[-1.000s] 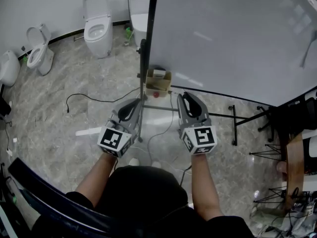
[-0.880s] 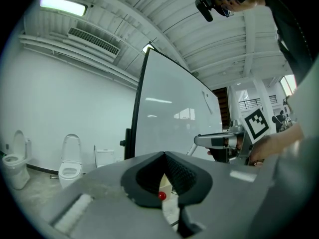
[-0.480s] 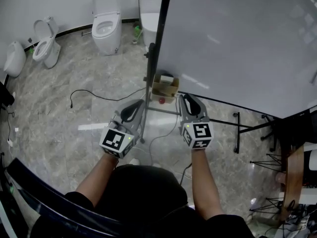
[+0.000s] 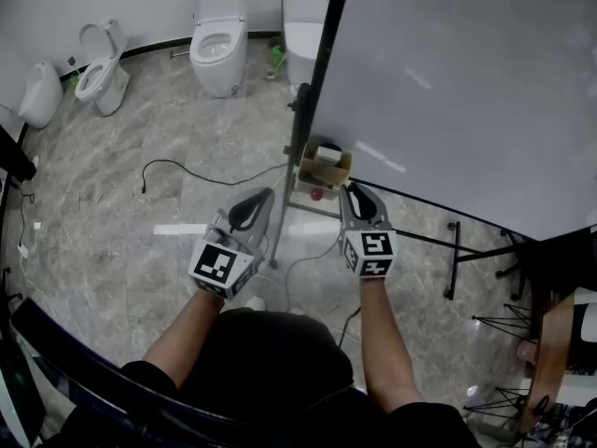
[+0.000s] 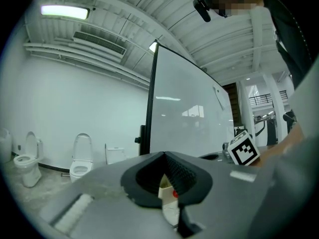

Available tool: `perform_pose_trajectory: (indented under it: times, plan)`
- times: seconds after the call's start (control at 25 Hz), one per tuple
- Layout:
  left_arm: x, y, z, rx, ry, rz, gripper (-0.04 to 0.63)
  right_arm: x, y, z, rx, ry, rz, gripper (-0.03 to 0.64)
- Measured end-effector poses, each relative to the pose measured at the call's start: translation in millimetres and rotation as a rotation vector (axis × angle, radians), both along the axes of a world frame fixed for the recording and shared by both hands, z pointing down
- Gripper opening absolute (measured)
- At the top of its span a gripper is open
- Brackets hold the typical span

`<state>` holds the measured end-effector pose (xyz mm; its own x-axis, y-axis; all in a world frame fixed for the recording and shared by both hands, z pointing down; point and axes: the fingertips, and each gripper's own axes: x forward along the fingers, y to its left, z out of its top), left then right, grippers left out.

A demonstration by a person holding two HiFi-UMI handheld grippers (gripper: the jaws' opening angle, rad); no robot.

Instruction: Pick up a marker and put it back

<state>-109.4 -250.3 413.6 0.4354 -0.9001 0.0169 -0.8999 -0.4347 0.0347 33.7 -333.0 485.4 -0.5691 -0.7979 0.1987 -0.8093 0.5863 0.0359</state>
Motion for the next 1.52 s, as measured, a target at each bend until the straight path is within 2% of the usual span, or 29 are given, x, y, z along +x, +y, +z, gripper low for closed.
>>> perform_pose_trajectory:
  times: [0.48,1.0,1.12,1.52]
  plan:
    - [-11,5,0,-0.003,-0.011,-0.032,0.003,0,-4,17,-0.017,0.003,0.018,0.078]
    - [-9,10,1,-0.002,-0.016,-0.023,0.003,7,-1,26,-0.048,0.002,0.034,0.081]
    - [-8,11,0,-0.003,-0.016,-0.019,0.003,8,1,28,-0.057,0.012,0.029,0.106]
    - [-6,18,-5,0.01,-0.019,-0.005,0.003,12,14,20,-0.045,0.007,0.038,0.106]
